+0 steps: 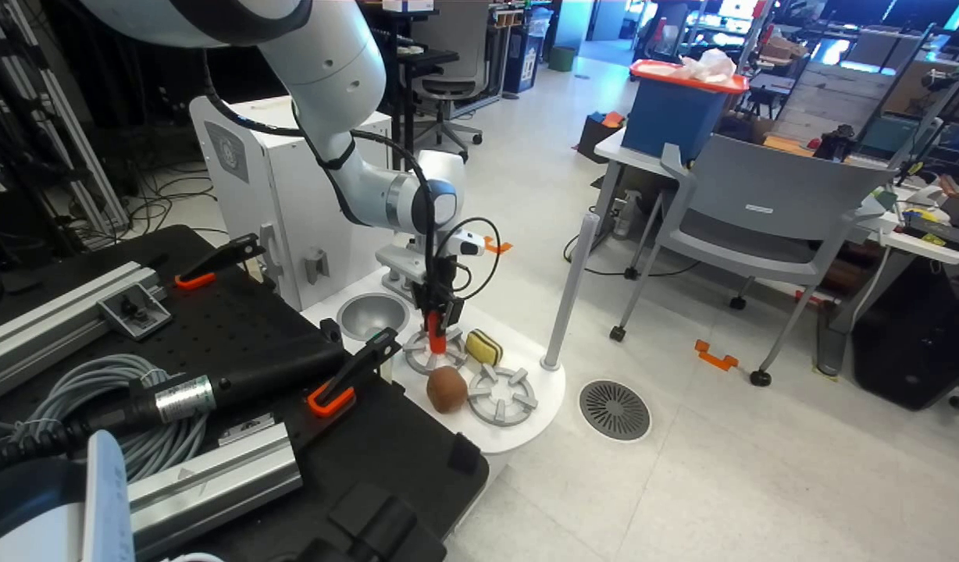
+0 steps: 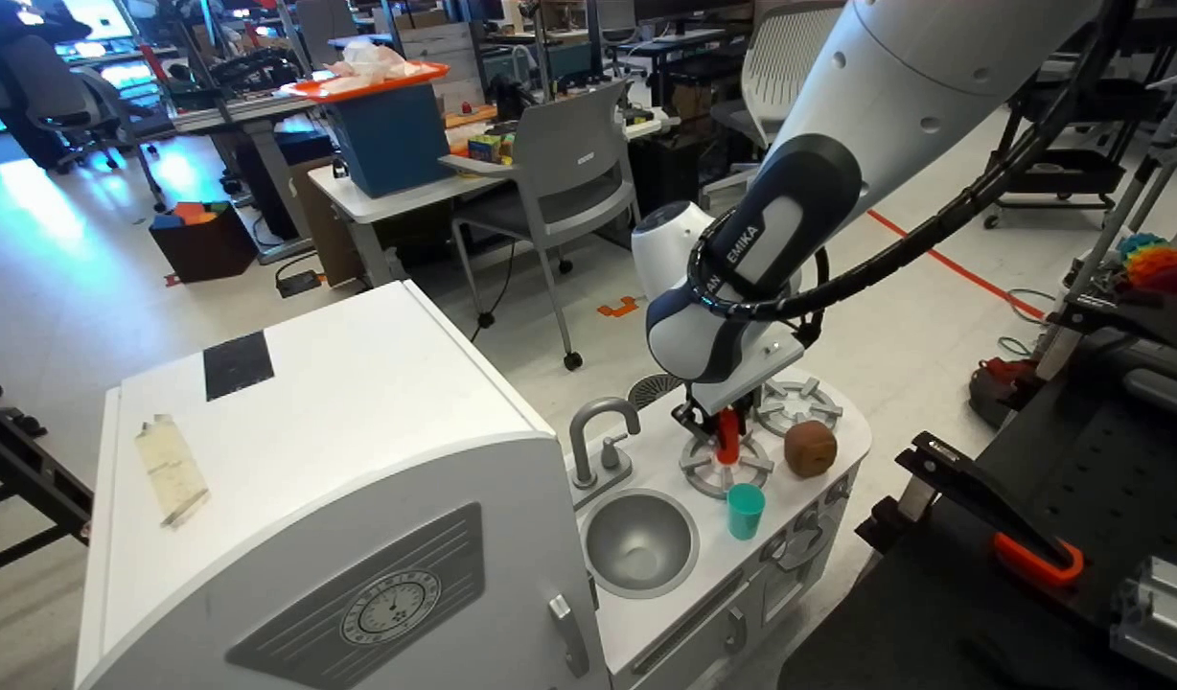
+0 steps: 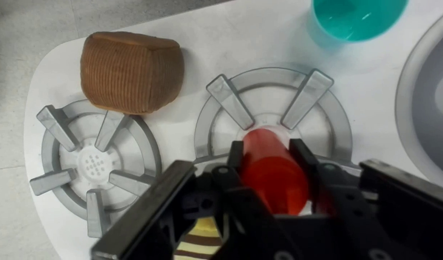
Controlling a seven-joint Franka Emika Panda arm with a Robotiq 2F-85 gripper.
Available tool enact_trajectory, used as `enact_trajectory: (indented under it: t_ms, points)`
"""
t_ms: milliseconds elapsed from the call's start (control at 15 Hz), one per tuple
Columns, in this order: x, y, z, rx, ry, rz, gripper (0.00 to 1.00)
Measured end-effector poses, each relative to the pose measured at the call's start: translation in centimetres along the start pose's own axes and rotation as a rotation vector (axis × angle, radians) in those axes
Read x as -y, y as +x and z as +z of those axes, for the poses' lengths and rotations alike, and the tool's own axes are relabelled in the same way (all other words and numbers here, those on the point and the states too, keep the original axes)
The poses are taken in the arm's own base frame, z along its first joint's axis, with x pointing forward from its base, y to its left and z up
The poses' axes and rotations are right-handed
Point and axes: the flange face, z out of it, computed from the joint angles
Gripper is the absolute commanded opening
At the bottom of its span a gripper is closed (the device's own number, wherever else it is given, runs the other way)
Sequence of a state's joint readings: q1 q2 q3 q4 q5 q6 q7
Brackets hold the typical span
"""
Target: Put the ketchup bottle in the cup
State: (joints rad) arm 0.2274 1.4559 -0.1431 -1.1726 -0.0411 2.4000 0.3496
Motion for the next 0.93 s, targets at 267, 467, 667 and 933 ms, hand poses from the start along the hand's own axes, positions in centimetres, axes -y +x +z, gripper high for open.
enact_trajectory:
  t_ms: [267,467,667,933]
  points:
    - [-0.1,-1.2,-2.2,-0.002,0.003,-0.012,0.11]
    - [-0.4,-3.3,-4.1,0.013,0.010,-0.048,0.11]
    - [0.0,-6.1,-5.2,0.004,0.028,-0.105,0.11]
    - [1.7,-10.5,-5.5,0.026,0.068,-0.183,0.11]
